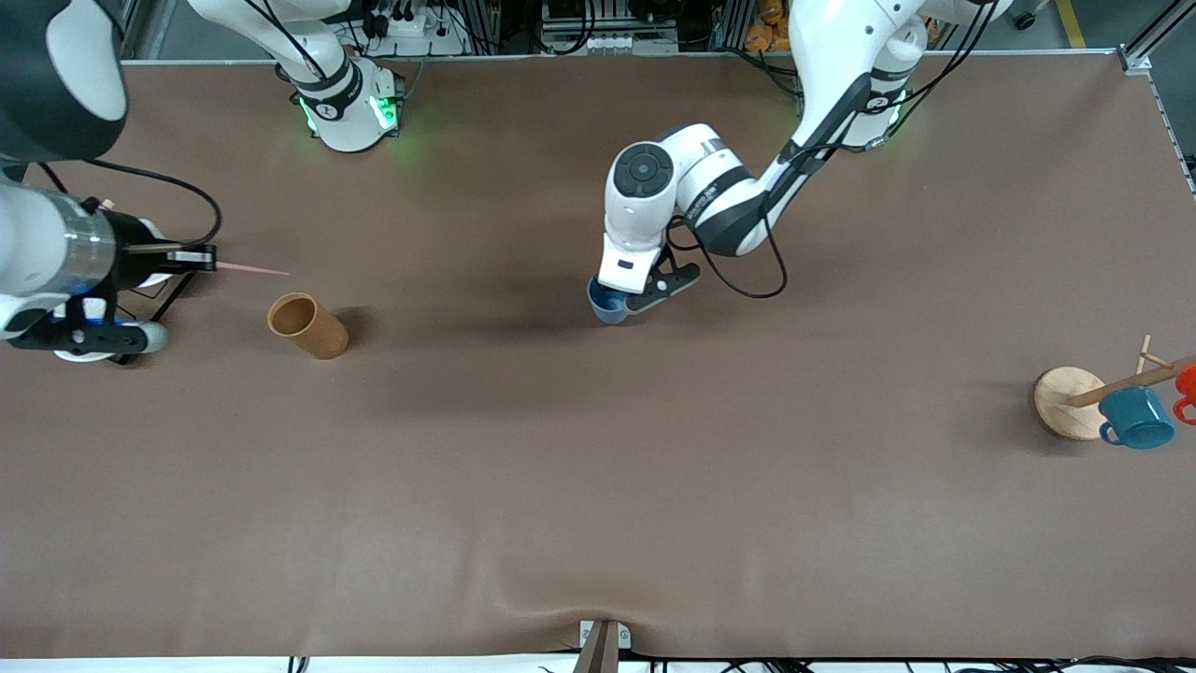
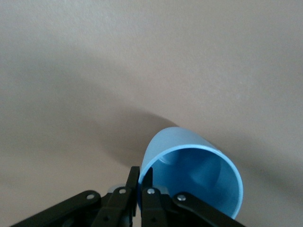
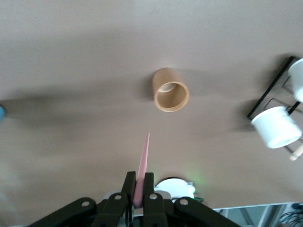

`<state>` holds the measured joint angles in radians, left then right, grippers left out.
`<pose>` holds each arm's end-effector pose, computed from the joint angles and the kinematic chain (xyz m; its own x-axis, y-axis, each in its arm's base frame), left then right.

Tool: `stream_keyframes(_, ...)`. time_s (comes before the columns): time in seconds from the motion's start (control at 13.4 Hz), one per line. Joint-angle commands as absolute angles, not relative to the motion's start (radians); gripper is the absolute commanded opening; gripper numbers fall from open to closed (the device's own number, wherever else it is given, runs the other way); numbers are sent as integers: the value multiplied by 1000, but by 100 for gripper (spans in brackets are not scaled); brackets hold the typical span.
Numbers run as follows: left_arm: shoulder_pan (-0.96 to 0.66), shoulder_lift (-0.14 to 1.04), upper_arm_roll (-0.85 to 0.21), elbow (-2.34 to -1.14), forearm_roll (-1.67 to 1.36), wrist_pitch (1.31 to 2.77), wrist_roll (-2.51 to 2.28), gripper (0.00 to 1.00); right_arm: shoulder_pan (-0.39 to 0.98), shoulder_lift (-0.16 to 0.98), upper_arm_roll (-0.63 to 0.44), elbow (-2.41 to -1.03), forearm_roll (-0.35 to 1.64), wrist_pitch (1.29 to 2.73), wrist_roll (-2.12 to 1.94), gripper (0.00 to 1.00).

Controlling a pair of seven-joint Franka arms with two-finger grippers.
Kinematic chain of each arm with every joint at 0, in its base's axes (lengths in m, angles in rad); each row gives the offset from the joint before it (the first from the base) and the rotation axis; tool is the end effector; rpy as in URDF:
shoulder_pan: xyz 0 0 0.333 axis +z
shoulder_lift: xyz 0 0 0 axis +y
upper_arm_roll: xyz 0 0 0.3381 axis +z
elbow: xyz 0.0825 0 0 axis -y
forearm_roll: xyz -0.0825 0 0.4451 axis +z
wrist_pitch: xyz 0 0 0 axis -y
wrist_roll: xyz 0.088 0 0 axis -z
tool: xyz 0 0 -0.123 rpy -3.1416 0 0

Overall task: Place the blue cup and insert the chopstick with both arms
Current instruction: 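Carry the blue cup to mid-table while the right gripper lifts the chopstick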

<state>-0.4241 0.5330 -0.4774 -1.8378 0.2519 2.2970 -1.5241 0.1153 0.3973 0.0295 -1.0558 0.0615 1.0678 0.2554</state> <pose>0.4517 -0.5322 0.2280 0.8717 0.4875 -0.0486 0.4882 -0.8727 0.0032 0.6668 0.1019 0.6005 0.9204 -0.0893 -0.3806 -0.0865 -0.9959 0.0245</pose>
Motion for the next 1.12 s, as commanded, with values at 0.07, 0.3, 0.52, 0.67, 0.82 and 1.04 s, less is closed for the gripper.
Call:
stream_keyframes(0.07, -463, 564, -471, -1804, 313, 2313, -1617, 0, 110, 387, 28, -1052, 239, 1057, 467, 0)
stream_keyframes(0.3, -469, 571, -471, -1804, 313, 2327, -1631, 0, 120, 388, 29, -1055, 326, 1068, 599, 0)
stream_keyframes(0.52, -468, 572, -471, -1804, 313, 2356, -1658, 15, 121, 399, 26, -1071, 432, 1129, 701, 0)
stream_keyframes(0.67, -465, 566, -469, -1804, 313, 2356, -1658, 98, 129, 400, 26, -1123, 480, 1193, 753, 0)
stream_keyframes(0.82, -456, 551, -471, -1804, 316, 2355, -1651, 100, 153, 400, 26, -1181, 508, 1259, 790, 0)
stream_keyframes(1.04, -442, 473, -471, -1802, 313, 2300, -1644, 100, 187, 414, 26, -1224, 546, 1333, 844, 0)
